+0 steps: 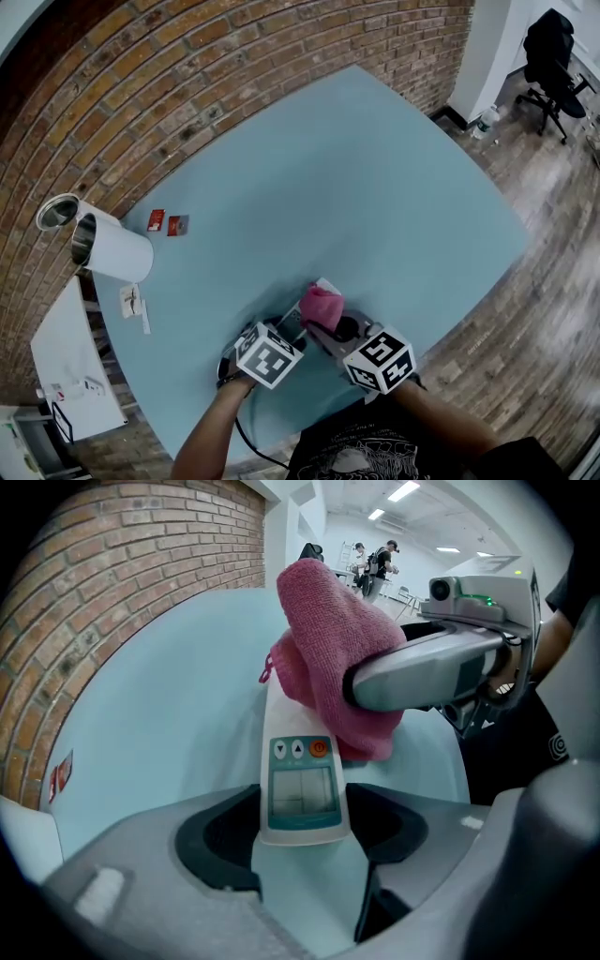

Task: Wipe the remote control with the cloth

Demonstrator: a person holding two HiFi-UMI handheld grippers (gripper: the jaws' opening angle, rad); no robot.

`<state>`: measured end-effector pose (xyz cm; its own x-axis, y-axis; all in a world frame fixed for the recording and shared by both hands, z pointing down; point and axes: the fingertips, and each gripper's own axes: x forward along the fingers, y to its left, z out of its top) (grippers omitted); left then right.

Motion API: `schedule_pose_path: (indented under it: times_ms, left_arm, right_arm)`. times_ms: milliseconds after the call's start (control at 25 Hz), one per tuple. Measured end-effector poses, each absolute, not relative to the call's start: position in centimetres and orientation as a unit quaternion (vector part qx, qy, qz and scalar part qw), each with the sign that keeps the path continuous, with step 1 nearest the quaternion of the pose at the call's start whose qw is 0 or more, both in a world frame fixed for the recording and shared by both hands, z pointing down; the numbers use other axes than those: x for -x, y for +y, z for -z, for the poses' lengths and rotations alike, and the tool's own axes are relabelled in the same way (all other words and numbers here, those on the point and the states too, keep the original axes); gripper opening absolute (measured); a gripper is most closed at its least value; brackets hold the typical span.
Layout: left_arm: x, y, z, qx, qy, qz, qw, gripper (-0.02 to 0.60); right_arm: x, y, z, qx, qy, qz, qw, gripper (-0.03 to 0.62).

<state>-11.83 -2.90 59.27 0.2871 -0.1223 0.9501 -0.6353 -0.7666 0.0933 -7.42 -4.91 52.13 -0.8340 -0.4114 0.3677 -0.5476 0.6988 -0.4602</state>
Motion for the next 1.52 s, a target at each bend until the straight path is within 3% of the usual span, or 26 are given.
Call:
schedule_pose_path:
  times_ms: [520, 1160, 1520]
  left_arm:
    - [11.5, -2.7, -59.6, -0.765, -0.241, -0.549, 0.235, 0.29]
    - [11.1, -3.0, -59.5, -0.756, -0.233, -0.562, 0.24, 0.291]
    - [11.5, -3.0, -59.6, -0.752, -0.233, -0.566, 0.244, 0.291]
  right_arm:
    - [10.2, -5.2, -49.3, -0.182, -0.944, -0.223, 0.16, 0.064]
    - [17.6, -9.7, -52.7, 0.009, -0.941, -0.145, 0.307, 0.064]
    - [16.7, -11.4, -53.0, 0.021, -0.945, -0.14, 0.296, 0.064]
